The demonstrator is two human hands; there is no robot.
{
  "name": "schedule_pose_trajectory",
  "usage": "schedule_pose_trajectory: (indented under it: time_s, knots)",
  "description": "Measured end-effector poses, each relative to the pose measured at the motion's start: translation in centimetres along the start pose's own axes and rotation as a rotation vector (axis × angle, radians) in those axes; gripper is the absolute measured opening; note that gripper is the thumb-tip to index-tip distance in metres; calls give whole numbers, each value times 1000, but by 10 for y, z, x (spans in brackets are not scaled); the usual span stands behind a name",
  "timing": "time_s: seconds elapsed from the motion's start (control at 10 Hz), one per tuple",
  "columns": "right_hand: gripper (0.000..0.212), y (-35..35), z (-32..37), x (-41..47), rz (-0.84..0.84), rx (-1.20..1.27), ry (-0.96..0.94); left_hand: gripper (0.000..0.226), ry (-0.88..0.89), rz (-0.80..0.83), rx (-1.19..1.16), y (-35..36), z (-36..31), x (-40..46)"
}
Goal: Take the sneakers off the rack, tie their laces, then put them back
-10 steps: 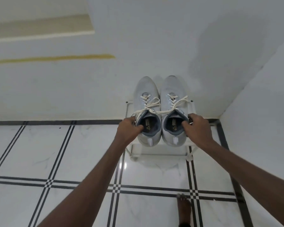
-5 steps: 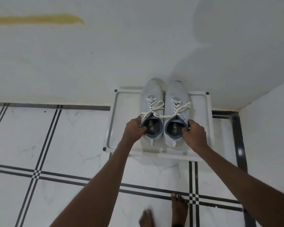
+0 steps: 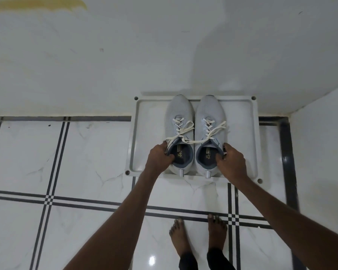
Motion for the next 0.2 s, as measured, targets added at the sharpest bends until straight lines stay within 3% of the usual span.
schedule_pose_trajectory:
  time_s: [0.2]
  knots:
    - [40, -10, 14, -4, -9, -28, 43, 41, -5, -35, -23, -6, -5, -5]
Point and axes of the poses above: each hand's wrist, its own x-axis towards the middle knuckle, its own y-axis out of the palm, z = x × y, the point moved 9 cm from there along x, towards the middle knuckle, and after that the axes turned 4 degrees about y, right-handed, at the moved point
